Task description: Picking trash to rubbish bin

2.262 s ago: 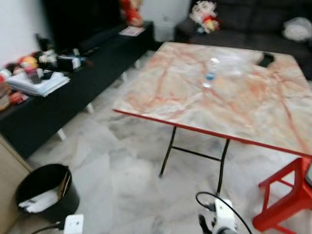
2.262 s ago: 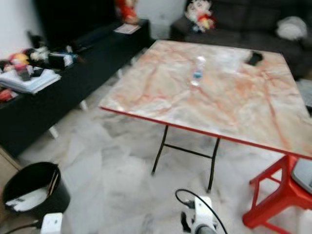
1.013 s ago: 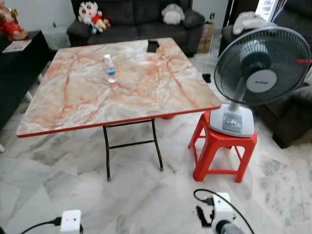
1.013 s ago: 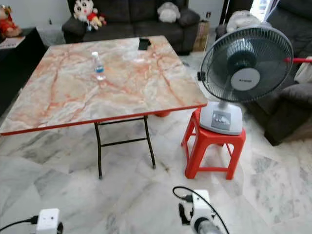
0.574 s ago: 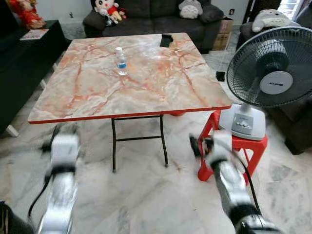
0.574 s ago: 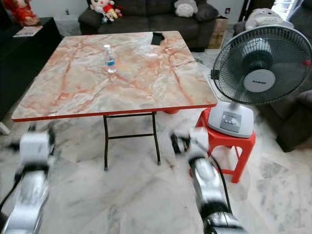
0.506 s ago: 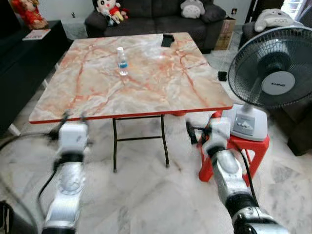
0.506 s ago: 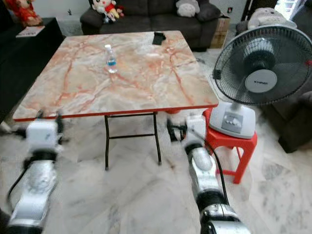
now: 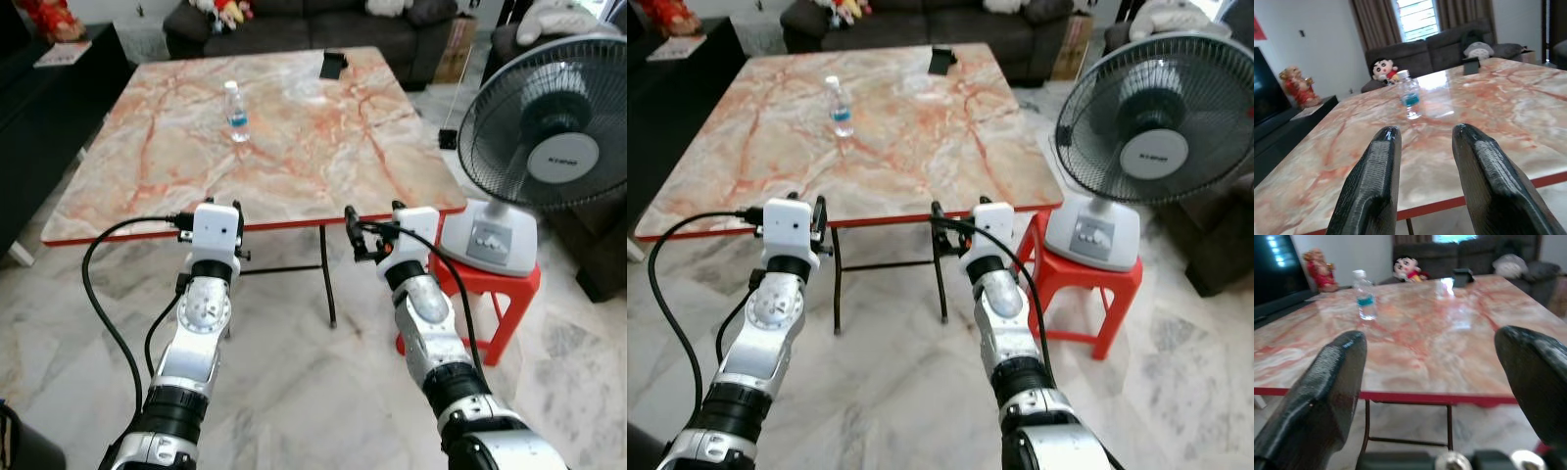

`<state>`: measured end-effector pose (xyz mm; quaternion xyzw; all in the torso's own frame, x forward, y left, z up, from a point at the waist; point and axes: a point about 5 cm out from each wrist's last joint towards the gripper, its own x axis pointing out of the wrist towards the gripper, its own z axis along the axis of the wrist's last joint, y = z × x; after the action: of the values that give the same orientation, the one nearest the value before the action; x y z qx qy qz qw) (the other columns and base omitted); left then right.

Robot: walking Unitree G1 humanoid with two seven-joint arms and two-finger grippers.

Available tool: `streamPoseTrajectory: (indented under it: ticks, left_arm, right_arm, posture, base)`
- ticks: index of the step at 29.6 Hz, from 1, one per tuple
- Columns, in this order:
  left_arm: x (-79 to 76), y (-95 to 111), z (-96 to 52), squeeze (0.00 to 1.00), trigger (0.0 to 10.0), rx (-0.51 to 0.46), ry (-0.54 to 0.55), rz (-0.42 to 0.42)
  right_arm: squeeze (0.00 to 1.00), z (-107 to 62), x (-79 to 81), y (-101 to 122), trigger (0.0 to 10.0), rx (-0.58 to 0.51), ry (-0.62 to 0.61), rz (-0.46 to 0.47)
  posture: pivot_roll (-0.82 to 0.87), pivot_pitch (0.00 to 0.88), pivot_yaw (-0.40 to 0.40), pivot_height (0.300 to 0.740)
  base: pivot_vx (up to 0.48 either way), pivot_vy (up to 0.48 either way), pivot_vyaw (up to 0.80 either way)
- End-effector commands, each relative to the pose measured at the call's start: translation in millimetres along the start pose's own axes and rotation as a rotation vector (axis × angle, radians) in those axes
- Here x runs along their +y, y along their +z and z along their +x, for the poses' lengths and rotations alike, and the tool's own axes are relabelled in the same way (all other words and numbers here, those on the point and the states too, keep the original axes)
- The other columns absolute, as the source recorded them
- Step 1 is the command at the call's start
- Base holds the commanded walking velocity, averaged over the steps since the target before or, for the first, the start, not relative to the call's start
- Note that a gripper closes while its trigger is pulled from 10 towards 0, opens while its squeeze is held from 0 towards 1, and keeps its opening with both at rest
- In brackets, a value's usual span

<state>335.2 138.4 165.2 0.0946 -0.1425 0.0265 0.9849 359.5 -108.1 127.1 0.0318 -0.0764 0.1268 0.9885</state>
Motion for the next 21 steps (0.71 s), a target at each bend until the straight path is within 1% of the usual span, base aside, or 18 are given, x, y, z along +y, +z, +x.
streamPoseTrajectory:
  ticks: [1, 6, 9, 14, 19, 21]
  left_arm:
    - [5.4, -5.5, 0.3, 0.0, 10.0, 0.035, 0.021, -0.018]
    - [5.2, -10.0, -0.5, 0.0, 10.0, 0.047, 0.017, -0.017]
    - [5.3, -10.5, -0.4, 0.0, 10.0, 0.051, 0.02, -0.02]
    - [5.3, -10.7, 0.0, 0.0, 10.0, 0.055, 0.021, -0.026]
    - [4.7, -10.5, 0.1, 0.0, 10.0, 0.053, 0.023, -0.028]
    - [4.7, -10.6, 0.1, 0.0, 10.0, 0.053, 0.025, -0.031]
  right_arm:
    - [0.0, 4.2, 6.0, 5.9, 10.0, -0.015, 0.023, -0.01]
    - [0.0, 3.0, 6.5, 6.4, 10.0, -0.021, 0.032, 0.001]
    - [0.0, 3.3, 6.3, 4.8, 10.0, -0.006, 0.032, 0.029]
    - [0.0, 5.4, 8.8, 7.6, 10.0, -0.014, 0.044, 0.03]
    - [0.0, 4.7, 10.9, 8.6, 10.0, -0.024, 0.059, -0.012]
    - [0.0, 3.9, 11.7, 8.4, 10.0, -0.026, 0.068, -0.016]
  posture:
    - [0.03, 0.024, 0.008, 0.74]
    - [0.02, 0.023, 0.01, 0.74]
    - [0.02, 0.023, 0.01, 0.74]
    - [0.03, 0.025, 0.008, 0.74]
    - [0.03, 0.026, 0.005, 0.74]
    - [0.03, 0.027, 0.001, 0.74]
  base:
    - [0.36, 0.0, 0.56]
    - [0.368, 0.0, 0.54]
    - [0.375, 0.0, 0.0]
    - [0.376, 0.0, 0.0]
    - [0.394, 0.0, 0.0]
    - [0.399, 0.0, 0.76]
